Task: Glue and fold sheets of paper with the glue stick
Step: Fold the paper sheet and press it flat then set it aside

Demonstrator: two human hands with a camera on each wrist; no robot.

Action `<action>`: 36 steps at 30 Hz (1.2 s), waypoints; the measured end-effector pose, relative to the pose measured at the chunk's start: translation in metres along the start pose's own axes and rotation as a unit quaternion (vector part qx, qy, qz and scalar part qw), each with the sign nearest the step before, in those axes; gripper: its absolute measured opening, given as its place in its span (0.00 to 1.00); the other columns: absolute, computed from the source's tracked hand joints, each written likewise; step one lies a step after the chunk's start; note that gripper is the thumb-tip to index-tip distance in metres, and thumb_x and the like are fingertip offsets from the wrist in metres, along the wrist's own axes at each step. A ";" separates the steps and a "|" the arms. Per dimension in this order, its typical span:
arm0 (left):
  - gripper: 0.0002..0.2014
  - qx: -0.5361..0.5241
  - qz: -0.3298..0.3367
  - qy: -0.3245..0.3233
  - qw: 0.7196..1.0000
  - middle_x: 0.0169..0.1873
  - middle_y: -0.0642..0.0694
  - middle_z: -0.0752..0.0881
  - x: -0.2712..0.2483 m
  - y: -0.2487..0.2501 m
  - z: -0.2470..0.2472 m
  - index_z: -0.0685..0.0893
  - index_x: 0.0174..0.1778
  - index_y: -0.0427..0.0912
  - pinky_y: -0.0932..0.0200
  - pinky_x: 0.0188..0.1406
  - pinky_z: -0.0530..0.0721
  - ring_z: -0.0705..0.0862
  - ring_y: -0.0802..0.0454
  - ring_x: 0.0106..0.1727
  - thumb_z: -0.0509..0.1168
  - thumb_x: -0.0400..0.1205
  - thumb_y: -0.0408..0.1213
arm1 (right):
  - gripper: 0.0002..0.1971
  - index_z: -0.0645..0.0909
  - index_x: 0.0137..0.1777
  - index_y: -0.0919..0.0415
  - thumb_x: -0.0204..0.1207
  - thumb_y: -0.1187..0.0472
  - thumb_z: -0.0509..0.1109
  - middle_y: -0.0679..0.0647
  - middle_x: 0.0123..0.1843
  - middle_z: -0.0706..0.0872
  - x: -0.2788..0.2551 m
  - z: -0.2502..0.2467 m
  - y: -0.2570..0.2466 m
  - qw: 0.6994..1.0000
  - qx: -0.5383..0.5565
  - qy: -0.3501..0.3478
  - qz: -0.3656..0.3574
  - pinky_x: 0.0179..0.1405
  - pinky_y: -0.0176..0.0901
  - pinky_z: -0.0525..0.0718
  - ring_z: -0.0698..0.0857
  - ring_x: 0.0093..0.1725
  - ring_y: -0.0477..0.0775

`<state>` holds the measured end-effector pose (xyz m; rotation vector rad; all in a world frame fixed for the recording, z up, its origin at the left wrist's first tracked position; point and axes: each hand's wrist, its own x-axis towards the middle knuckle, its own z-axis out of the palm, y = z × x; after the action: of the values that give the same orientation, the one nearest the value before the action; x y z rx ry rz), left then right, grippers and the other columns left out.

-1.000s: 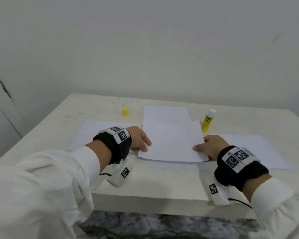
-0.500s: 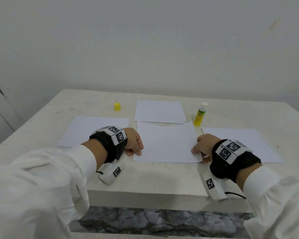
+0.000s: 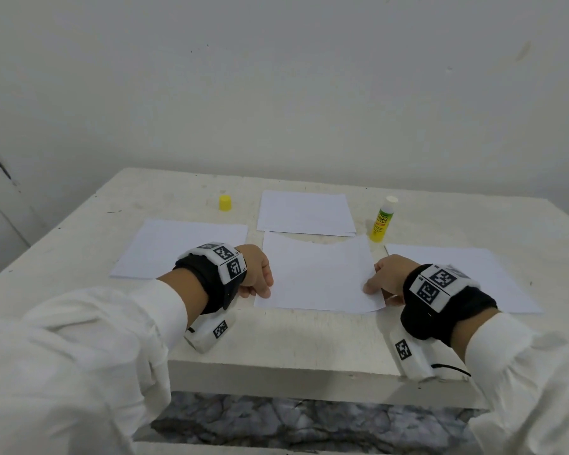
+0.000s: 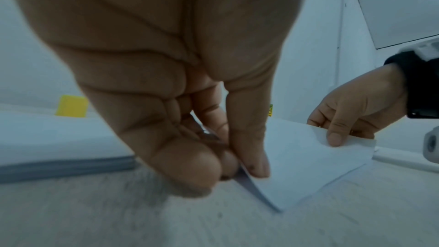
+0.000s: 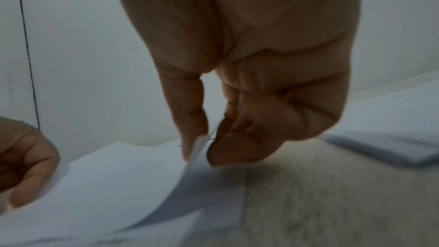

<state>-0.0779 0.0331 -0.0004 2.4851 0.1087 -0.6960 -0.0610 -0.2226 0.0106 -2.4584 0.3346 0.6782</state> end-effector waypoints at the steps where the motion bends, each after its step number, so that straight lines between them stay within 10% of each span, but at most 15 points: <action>1: 0.09 0.002 0.000 0.001 1.000 0.26 0.48 0.83 0.001 0.000 0.000 0.83 0.36 0.45 0.67 0.26 0.82 0.79 0.57 0.20 0.78 0.72 0.32 | 0.16 0.80 0.59 0.71 0.74 0.65 0.74 0.62 0.50 0.86 -0.002 -0.003 -0.001 0.999 -0.037 -0.001 -0.010 0.35 0.42 0.81 0.85 0.48 0.60; 7: 0.09 0.007 -0.002 0.002 1.000 0.25 0.48 0.83 0.001 0.002 0.000 0.84 0.36 0.45 0.69 0.22 0.80 0.79 0.62 0.16 0.78 0.72 0.31 | 0.20 0.82 0.60 0.69 0.75 0.55 0.74 0.55 0.40 0.83 -0.009 -0.014 -0.003 0.990 -0.138 -0.024 -0.023 0.27 0.33 0.70 0.78 0.38 0.52; 13: 0.08 0.004 -0.008 0.006 1.000 0.18 0.53 0.82 0.000 0.004 0.001 0.84 0.37 0.43 0.71 0.19 0.78 0.79 0.64 0.14 0.77 0.72 0.29 | 0.11 0.78 0.38 0.62 0.70 0.60 0.79 0.53 0.31 0.80 0.003 -0.014 0.005 0.990 -0.132 -0.022 -0.032 0.25 0.36 0.71 0.76 0.28 0.49; 20: 0.08 0.001 -0.014 -0.002 1.000 0.16 0.53 0.82 0.001 0.004 0.000 0.85 0.40 0.41 0.70 0.19 0.78 0.79 0.63 0.15 0.77 0.72 0.28 | 0.13 0.82 0.46 0.63 0.68 0.58 0.80 0.56 0.42 0.84 0.006 -0.014 0.009 0.989 -0.132 -0.029 -0.053 0.44 0.40 0.78 0.80 0.43 0.55; 25: 0.08 -0.002 -0.015 0.002 1.000 0.17 0.52 0.82 0.002 0.003 0.000 0.86 0.41 0.40 0.70 0.19 0.78 0.79 0.62 0.15 0.78 0.71 0.29 | 0.12 0.82 0.45 0.64 0.67 0.61 0.81 0.53 0.34 0.82 0.007 -0.012 0.010 0.991 -0.121 -0.020 -0.050 0.36 0.38 0.78 0.79 0.36 0.53; 36: 0.08 0.005 -0.008 -0.002 1.000 0.23 0.48 0.84 0.005 0.000 -0.002 0.86 0.38 0.44 0.70 0.21 0.79 0.78 0.60 0.15 0.78 0.71 0.31 | 0.21 0.84 0.56 0.71 0.67 0.60 0.81 0.60 0.47 0.86 0.016 -0.006 0.010 0.989 -0.142 0.005 -0.042 0.52 0.46 0.80 0.81 0.46 0.57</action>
<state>-0.0725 0.0337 -0.0021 2.4939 0.1248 -0.7103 -0.0483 -0.2352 0.0019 -2.7290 0.1447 0.7199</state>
